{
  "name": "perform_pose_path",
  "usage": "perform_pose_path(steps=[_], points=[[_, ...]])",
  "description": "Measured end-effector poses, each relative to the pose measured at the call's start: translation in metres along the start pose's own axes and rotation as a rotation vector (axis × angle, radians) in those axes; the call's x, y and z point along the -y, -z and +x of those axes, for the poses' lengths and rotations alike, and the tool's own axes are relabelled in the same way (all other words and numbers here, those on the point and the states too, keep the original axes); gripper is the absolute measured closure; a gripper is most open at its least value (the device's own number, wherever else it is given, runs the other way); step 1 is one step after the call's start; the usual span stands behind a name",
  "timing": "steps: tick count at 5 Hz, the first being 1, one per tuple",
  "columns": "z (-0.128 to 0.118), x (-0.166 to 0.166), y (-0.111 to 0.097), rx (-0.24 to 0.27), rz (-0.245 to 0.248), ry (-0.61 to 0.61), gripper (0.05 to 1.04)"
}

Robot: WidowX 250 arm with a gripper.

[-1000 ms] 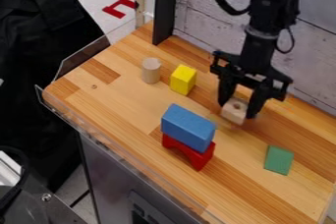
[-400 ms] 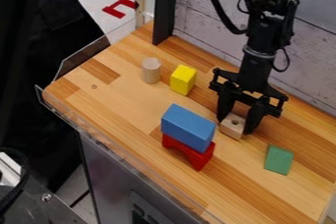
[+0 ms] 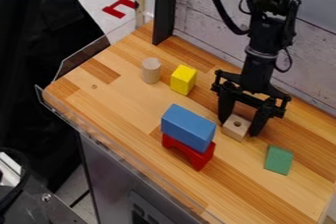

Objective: Move the cube with a hole and put it in the middle of the table

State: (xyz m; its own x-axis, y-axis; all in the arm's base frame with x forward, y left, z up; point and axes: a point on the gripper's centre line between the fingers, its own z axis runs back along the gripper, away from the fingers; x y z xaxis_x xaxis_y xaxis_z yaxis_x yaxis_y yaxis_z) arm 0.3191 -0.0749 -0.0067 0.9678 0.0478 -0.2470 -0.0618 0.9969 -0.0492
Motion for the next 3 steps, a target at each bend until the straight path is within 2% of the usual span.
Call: perform_pose_path(steps=[1, 2, 3], points=[[-0.007, -0.004, -0.035, 0.08, 0.024, -0.031, 0.082], [-0.019, -0.01, -0.079, 0.181, 0.053, -0.042, 0.083], [-0.039, -0.012, -0.109, 0.23, 0.058, -0.042, 0.083]])
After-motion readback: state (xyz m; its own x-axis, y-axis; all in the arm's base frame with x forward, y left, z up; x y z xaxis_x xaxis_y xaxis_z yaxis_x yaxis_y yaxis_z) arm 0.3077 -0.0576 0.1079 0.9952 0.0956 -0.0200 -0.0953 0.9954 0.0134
